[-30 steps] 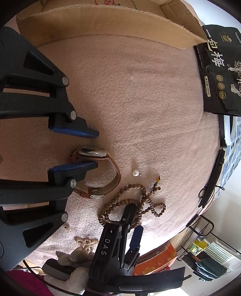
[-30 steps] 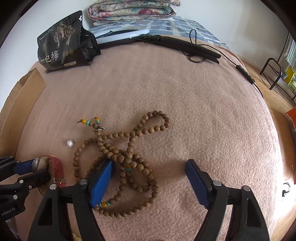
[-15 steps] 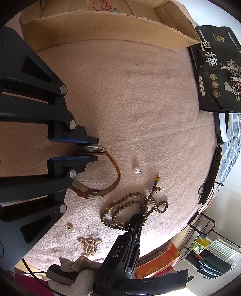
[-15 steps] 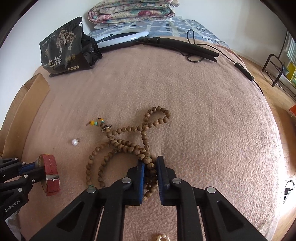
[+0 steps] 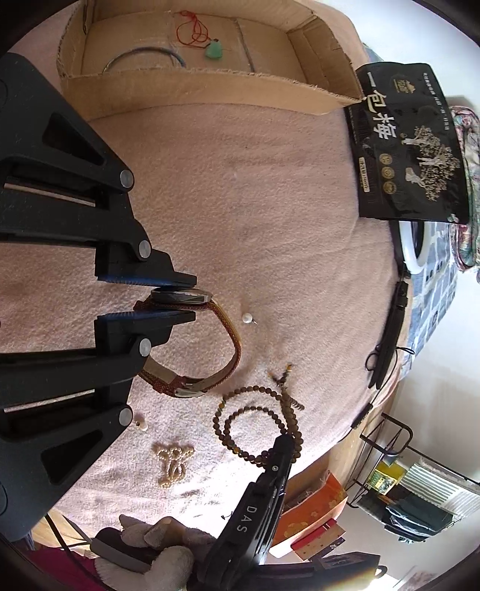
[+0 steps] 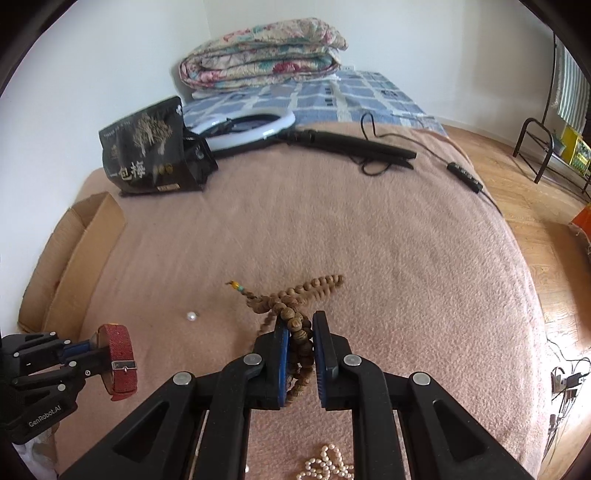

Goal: Organize jewelry
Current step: 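Grasp the brown wooden bead mala with the right gripper and lift it, then carry the watch with the left gripper while the right gripper carries the mala into the box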

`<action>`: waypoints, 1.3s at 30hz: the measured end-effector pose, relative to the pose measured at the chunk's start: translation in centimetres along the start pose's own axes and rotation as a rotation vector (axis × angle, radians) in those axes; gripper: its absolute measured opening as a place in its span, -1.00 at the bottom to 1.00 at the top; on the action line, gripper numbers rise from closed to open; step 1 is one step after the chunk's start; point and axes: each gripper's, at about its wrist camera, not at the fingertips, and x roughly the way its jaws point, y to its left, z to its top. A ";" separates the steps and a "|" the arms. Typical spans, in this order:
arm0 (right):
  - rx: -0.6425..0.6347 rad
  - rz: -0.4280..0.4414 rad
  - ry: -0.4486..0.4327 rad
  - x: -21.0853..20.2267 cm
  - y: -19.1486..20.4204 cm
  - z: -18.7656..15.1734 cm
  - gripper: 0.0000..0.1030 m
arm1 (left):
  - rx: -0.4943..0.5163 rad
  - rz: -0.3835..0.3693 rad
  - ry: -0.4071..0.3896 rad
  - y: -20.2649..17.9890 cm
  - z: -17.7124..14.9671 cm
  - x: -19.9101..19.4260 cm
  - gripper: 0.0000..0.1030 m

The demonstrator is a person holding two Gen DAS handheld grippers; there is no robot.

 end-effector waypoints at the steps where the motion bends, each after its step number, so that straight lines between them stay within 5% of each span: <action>1: -0.001 0.002 -0.013 -0.6 0.2 0.1 -0.81 | 0.004 0.000 -0.006 0.0 0.0 -0.3 -0.82; 19: -0.019 0.091 -0.160 -8.1 4.6 1.2 -0.81 | -0.014 -0.002 -0.123 2.0 -0.6 -7.5 -0.82; 39: -0.105 0.206 -0.206 -9.3 13.3 3.5 -0.81 | -0.154 0.102 -0.200 12.3 -2.6 -13.5 -0.82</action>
